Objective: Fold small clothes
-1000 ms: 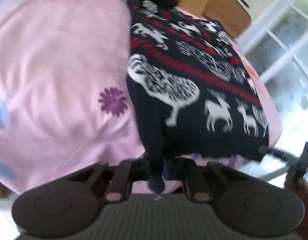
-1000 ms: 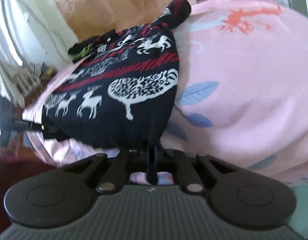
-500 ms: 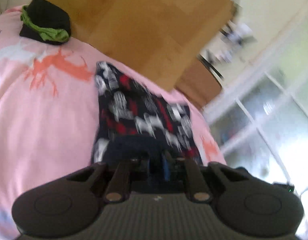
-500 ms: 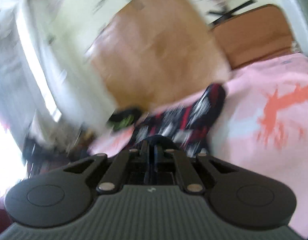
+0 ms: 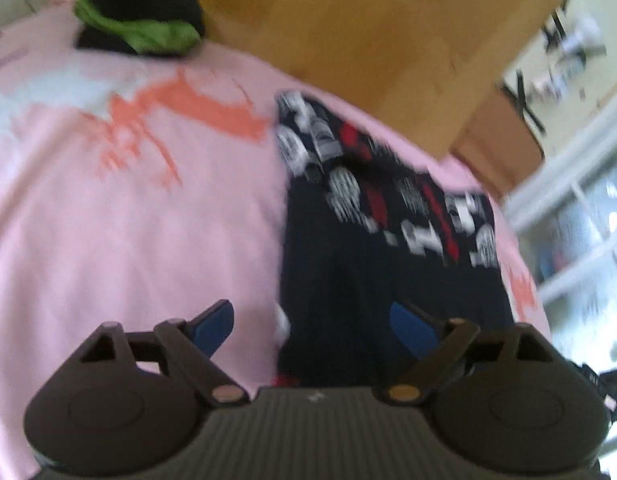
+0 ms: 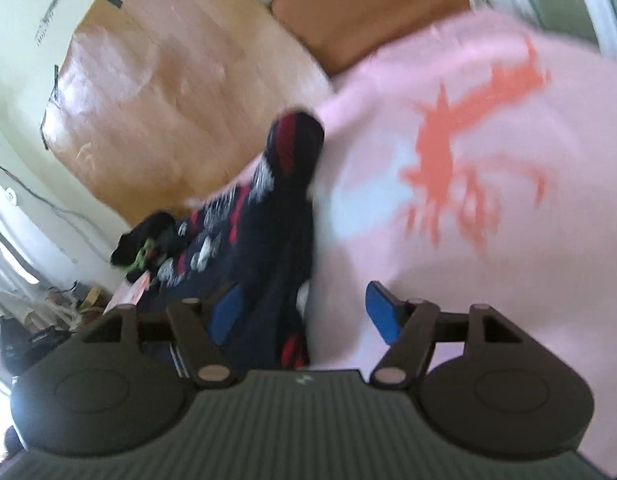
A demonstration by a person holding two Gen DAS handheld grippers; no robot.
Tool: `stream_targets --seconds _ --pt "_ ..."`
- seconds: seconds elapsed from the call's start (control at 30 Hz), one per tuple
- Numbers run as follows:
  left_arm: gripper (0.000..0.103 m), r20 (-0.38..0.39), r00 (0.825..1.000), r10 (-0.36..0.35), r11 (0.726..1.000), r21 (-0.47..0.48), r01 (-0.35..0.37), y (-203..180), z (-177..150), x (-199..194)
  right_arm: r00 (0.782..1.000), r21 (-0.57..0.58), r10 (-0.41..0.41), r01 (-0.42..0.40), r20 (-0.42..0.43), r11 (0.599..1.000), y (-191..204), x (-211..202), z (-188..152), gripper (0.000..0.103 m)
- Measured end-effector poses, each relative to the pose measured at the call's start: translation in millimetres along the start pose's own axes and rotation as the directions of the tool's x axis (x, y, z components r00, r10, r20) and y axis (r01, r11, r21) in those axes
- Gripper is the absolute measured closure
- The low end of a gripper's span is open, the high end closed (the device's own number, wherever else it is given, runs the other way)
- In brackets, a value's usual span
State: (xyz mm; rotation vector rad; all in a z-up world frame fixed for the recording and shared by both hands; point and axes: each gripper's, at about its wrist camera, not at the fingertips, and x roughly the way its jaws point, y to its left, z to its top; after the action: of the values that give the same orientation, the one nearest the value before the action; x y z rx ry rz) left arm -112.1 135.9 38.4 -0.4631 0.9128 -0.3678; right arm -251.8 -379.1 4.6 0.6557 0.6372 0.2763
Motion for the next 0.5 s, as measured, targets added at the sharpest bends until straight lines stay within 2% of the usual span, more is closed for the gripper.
stream_targets --seconds 0.07,0.1,0.13,0.17,0.23,0.33,0.37,0.43,0.5 --pt "0.048 -0.035 0.999 -0.017 0.999 0.049 0.018 -10.8 -8.0 11.1 1.000 -0.007 0.025 -0.025 0.016 1.000 11.4 3.2 -10.1 0.034" --pt "0.060 -0.016 0.999 0.043 0.993 0.114 -0.041 -21.6 -11.6 12.7 0.999 -0.017 0.032 -0.031 0.015 0.999 18.0 7.4 -13.6 0.060" --pt "0.082 -0.029 0.996 0.085 0.982 0.173 -0.079 -28.9 -14.4 14.9 1.000 -0.050 0.018 -0.018 -0.010 0.999 27.5 16.2 -16.6 0.079" --pt "0.082 -0.041 0.994 0.099 0.977 0.193 -0.089 -31.5 -15.1 14.8 0.998 -0.123 -0.053 0.048 -0.041 0.991 40.7 25.3 -19.1 0.086" --pt "0.083 -0.045 0.994 0.100 0.978 0.189 -0.090 -26.0 -14.0 4.5 0.992 -0.222 -0.125 0.115 -0.034 0.968 58.2 21.6 -17.4 0.087" --pt "0.084 -0.047 0.993 0.111 0.977 0.187 -0.101 -15.2 -16.7 -9.4 0.986 -0.290 -0.164 0.155 -0.007 0.944 63.7 -5.6 -8.3 0.088" --pt "0.081 -0.062 0.991 0.122 0.976 0.189 -0.108 -13.2 -17.9 -6.2 0.981 -0.309 -0.191 0.176 -0.019 0.935 61.3 -8.5 -8.4 0.088" --pt "0.074 -0.054 0.989 0.135 0.969 0.217 -0.120 -16.1 -19.0 -3.0 0.969 -0.344 -0.233 0.191 -0.084 0.919 55.7 -1.8 -10.2 0.080" --pt "0.058 -0.064 0.986 0.152 0.966 0.219 -0.134 -16.7 -9.9 -2.9 0.965 -0.361 -0.237 0.184 -0.109 0.914 55.1 1.5 -2.7 0.061"
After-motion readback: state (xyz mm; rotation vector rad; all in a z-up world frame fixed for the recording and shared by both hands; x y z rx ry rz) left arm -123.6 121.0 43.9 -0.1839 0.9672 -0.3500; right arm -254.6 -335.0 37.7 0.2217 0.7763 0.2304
